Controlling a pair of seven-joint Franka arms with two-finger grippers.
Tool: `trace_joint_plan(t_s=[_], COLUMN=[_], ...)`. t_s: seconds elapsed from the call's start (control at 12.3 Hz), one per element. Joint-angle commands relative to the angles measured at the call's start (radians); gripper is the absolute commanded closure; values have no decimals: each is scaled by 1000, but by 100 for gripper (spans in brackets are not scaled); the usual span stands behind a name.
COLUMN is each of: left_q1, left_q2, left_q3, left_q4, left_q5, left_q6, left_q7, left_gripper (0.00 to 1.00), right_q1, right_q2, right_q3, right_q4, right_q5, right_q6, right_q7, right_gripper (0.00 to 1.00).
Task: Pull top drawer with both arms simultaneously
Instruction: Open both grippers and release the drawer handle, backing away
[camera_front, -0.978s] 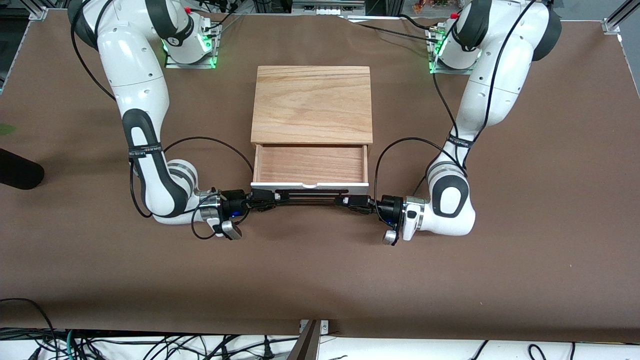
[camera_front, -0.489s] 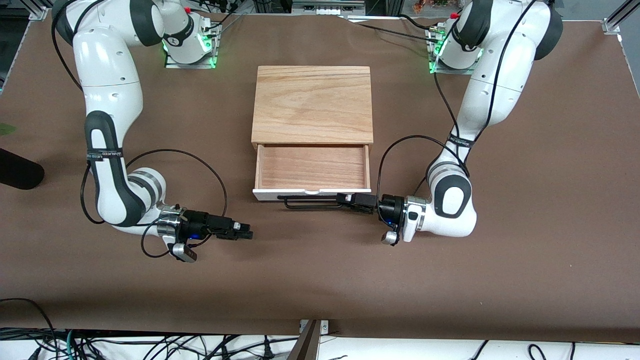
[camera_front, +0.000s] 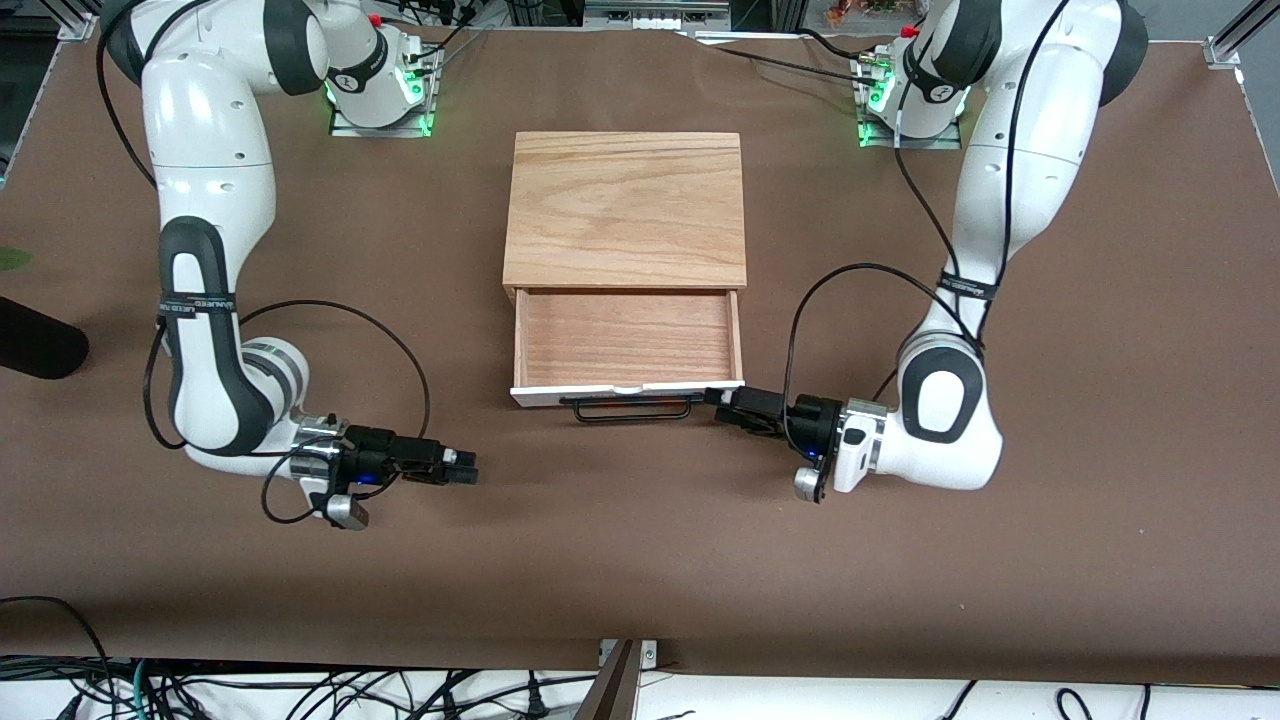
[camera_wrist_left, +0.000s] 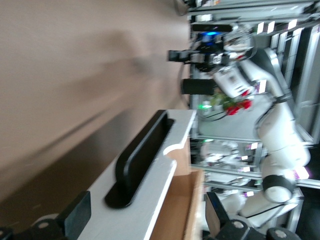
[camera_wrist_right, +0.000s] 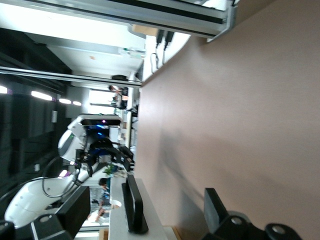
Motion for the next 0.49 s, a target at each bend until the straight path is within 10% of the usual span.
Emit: trace_joint_plan(t_s=[0.0, 0.41], left_q1=[-2, 4], left_q2=[-27, -214], left_q3=[31, 39], left_q4=[87, 83], left_q5=[187, 661], left_q6=[-17, -20], left_q7=[-40, -115], left_gripper=[0, 0], right_q1=[9, 2], right_q2=[-50, -151], right_q3=[-53, -64], right_q4=[56, 66], right_q5=[-177, -463], right_q6=[-7, -16], right_q7=[128, 357], right_gripper=[0, 0])
